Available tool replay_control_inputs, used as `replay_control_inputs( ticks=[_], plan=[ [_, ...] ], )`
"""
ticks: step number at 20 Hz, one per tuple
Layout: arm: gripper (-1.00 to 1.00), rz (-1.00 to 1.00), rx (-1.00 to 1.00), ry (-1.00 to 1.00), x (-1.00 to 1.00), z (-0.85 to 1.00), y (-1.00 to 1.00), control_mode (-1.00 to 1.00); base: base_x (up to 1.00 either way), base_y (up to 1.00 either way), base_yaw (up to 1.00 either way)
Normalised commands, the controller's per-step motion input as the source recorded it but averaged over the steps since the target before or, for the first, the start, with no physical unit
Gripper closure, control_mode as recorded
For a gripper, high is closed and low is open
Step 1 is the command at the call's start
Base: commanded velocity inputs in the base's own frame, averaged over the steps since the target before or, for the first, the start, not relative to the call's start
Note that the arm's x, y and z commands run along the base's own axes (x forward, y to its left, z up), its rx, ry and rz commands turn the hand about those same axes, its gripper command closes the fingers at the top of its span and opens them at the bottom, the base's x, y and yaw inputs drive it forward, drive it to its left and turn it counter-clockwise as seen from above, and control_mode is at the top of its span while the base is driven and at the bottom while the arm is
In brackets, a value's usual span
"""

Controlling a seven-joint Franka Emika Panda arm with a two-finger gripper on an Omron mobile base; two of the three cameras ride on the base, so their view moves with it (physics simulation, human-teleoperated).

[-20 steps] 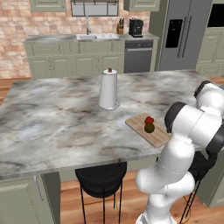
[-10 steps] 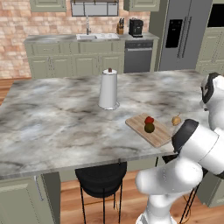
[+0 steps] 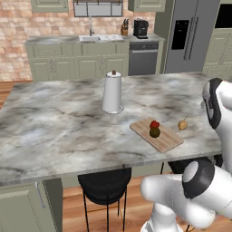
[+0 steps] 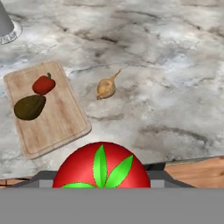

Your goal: Place the avocado, onion, tomato, and bell pepper on the cutting board.

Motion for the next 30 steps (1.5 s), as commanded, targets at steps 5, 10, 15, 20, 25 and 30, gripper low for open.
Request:
replay_control_inputs(
  ticks=[5,10,15,20,25,30],
  plan=[
    [1.0,-0.06,-0.08,-0.06,-0.27,0.12,0.57,-1.0,0.0,0.0,0.0],
    [1.0,-0.01,-0.05,-0.04,-0.14,0.0,0.52,-1.0,0.0,0.0,0.0],
    [1.0,0.0,-0.02,0.0,-0.01,0.0,0.47,-1.0,0.0,0.0,0.0],
    [1.0,0.0,0.0,0.0,0.0,0.04,0.37,-1.0,0.0,0.0,0.0],
    [1.0,0.01,0.0,0.0,0.04,0.04,0.38,-1.0,0.0,0.0,0.0],
    [1.0,0.02,0.0,0.0,0.01,0.03,0.3,-1.0,0.0,0.0,0.0]
  ],
)
